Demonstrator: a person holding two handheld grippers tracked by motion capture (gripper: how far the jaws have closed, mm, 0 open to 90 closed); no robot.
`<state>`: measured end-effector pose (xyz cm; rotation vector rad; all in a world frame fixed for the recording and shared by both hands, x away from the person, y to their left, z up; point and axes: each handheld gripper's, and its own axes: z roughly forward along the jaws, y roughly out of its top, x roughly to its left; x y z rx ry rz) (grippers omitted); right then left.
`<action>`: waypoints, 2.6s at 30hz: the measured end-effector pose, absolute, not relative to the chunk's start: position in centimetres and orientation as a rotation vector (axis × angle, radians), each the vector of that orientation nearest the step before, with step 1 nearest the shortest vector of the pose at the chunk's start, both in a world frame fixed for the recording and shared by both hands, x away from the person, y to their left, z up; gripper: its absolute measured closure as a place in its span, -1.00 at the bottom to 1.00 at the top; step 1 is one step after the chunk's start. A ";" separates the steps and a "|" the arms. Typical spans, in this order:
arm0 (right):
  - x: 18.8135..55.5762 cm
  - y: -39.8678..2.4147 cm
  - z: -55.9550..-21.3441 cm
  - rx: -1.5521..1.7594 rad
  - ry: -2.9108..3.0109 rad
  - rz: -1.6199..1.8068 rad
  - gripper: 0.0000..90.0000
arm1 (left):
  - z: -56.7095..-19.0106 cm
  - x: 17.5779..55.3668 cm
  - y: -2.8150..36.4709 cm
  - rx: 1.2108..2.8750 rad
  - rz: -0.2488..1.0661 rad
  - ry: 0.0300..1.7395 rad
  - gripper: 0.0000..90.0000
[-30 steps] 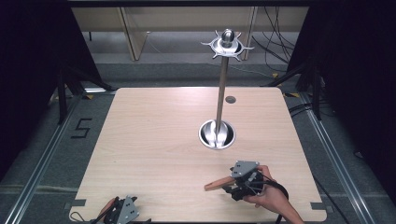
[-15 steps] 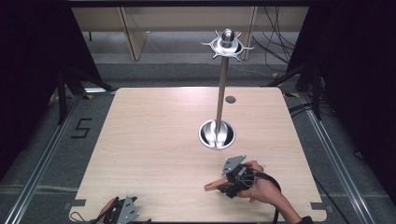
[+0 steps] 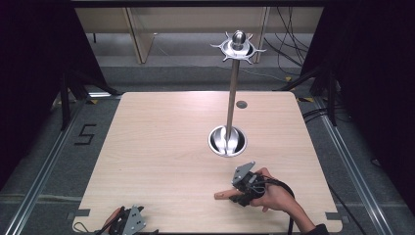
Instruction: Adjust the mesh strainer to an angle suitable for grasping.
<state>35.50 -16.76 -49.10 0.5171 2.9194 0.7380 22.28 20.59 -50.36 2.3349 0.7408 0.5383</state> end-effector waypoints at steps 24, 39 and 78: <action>36.0 -17.2 -48.4 0.471 2.950 0.601 0.58 | -50.4 22.3 20.6 2.337 0.536 0.743 -0.63; 36.5 -18.5 -46.1 0.589 2.791 0.818 0.59 | -50.3 22.3 20.6 2.330 0.543 0.742 -0.63; 38.0 -21.8 -39.5 0.781 2.532 1.439 0.59 | -50.5 22.4 20.6 2.320 0.543 0.742 -0.63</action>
